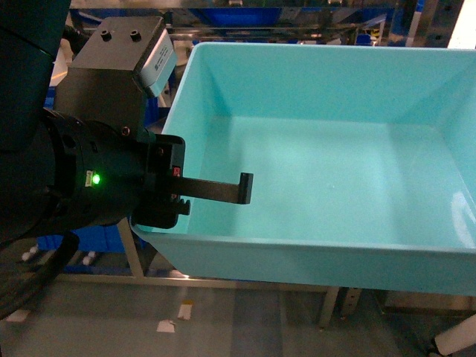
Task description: Organize blue bins on left shelf correctly
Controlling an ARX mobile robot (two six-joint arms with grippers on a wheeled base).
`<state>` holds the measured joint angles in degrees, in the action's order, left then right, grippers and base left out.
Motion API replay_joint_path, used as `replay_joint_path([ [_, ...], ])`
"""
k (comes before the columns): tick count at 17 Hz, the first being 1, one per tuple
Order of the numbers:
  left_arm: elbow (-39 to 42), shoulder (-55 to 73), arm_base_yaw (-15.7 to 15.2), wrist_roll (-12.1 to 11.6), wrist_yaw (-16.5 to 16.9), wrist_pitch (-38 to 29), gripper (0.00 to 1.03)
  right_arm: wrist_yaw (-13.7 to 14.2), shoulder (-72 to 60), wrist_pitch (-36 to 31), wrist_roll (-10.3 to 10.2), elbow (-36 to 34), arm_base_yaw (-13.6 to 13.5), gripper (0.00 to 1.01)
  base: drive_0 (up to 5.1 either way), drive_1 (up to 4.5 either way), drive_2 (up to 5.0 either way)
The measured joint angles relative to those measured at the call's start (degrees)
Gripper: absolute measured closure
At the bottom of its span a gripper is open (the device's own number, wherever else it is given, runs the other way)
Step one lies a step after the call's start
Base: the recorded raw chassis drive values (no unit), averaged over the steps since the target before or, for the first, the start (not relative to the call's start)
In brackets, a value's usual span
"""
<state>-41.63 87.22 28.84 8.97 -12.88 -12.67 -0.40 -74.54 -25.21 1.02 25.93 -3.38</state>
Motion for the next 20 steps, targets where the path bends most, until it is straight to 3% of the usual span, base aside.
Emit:
replay_joint_path([
  [8, 0.00, 0.00, 0.04, 0.00, -0.04, -0.11, 1.01, 0.04, 0.04, -0.15, 0.00, 0.00, 0.02, 0.99, -5.0, 2.48, 2.5],
  [12, 0.07, -0.09, -0.24, -0.02, 0.24, 0.07, 1.01, -0.20, 0.04, -0.26, 0.00, 0.00, -0.39, 0.99, 0.0, 0.00, 0.0],
  [20, 0.07, -0.11, 0.04, 0.00, -0.15, 0.07, 1.01, 0.24, 0.04, -0.04, -0.02, -0.09, -0.24, 0.99, 0.0, 4.33, -4.3],
])
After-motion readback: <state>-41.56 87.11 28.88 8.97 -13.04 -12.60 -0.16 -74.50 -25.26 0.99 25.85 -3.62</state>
